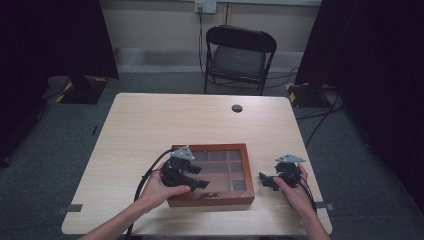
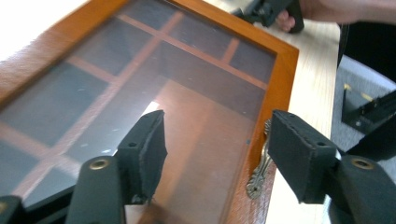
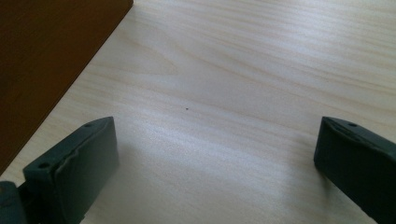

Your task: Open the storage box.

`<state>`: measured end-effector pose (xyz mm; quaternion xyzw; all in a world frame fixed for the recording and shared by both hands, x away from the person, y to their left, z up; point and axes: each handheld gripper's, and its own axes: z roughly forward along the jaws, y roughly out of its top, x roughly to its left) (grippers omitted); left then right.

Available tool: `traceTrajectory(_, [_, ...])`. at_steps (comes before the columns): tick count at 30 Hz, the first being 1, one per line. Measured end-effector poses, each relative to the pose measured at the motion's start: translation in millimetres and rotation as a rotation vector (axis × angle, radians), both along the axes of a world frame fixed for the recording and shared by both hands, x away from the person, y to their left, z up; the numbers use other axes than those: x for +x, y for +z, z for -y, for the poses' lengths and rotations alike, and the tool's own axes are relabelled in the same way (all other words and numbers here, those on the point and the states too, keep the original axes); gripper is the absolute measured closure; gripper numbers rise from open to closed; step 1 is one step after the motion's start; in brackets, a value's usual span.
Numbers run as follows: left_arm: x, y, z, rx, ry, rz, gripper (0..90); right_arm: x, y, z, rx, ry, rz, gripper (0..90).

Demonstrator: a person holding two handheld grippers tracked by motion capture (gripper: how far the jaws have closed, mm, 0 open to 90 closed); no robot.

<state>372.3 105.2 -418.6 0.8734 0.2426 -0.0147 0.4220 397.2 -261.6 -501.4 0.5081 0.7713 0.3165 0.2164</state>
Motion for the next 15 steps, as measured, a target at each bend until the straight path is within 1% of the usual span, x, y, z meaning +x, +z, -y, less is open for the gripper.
traceTrajectory(1, [-1.0,-0.5,1.9,0.002,-0.015,-0.012,40.3,0.0,0.0,0.1,-0.001,0.001,0.000,0.0])
traceTrajectory(2, [-2.6,-2.1,4.8,0.002,-0.007,-0.009,42.7,0.0,0.0,0.1,0.000,0.001,0.000,0.0])
traceTrajectory(3, [-3.5,-2.9,7.1,0.008,-0.021,-0.018,42.9,0.0,0.0,0.1,-0.001,0.001,0.000,0.0])
traceTrajectory(4, [-3.5,-2.9,7.1,0.008,-0.021,-0.018,44.5,0.0,0.0,0.1,-0.001,0.001,0.000,0.0])
traceTrajectory(5, [-5.5,-5.5,11.3,0.005,-0.046,-0.027,47.4,0.0,0.0,0.1,-0.001,0.001,0.000,0.0])
traceTrajectory(6, [-6.2,-5.7,12.1,0.016,-0.066,-0.029,51.1,0.0,0.0,0.0,0.000,0.000,0.000,0.0])
traceTrajectory(7, [-7.9,-5.8,12.9,0.008,-0.067,-0.022,51.6,0.0,0.0,0.0,0.000,0.000,0.000,0.0])
traceTrajectory(8, [-8.5,-5.6,12.9,-0.012,-0.073,-0.025,52.1,0.0,0.0,0.0,0.000,0.000,0.000,0.0])
traceTrajectory(9, [-8.7,-5.5,13.3,-0.028,-0.085,-0.036,53.3,0.0,0.0,0.0,0.000,0.001,0.000,0.0])
traceTrajectory(10, [-8.7,-5.5,13.3,-0.028,-0.085,-0.036,54.3,0.0,0.0,0.0,0.000,0.001,0.000,0.0])
traceTrajectory(12, [-10.1,-5.9,13.9,-0.007,-0.104,-0.032,55.2,0.0,0.0,0.1,-0.001,0.001,0.000,0.0])
traceTrajectory(13, [-11.3,-7.8,14.4,-0.004,-0.109,-0.036,56.7,0.0,0.0,0.0,0.000,0.000,0.000,0.0])
traceTrajectory(14, [-14.1,-12.4,15.4,0.002,-0.106,-0.026,59.1,0.0,0.0,0.0,0.000,0.001,0.000,0.0])
traceTrajectory(15, [-14.2,-14.2,16.4,-0.001,-0.116,-0.034,59.1,0.0,0.0,0.0,0.000,0.000,0.001,0.0])
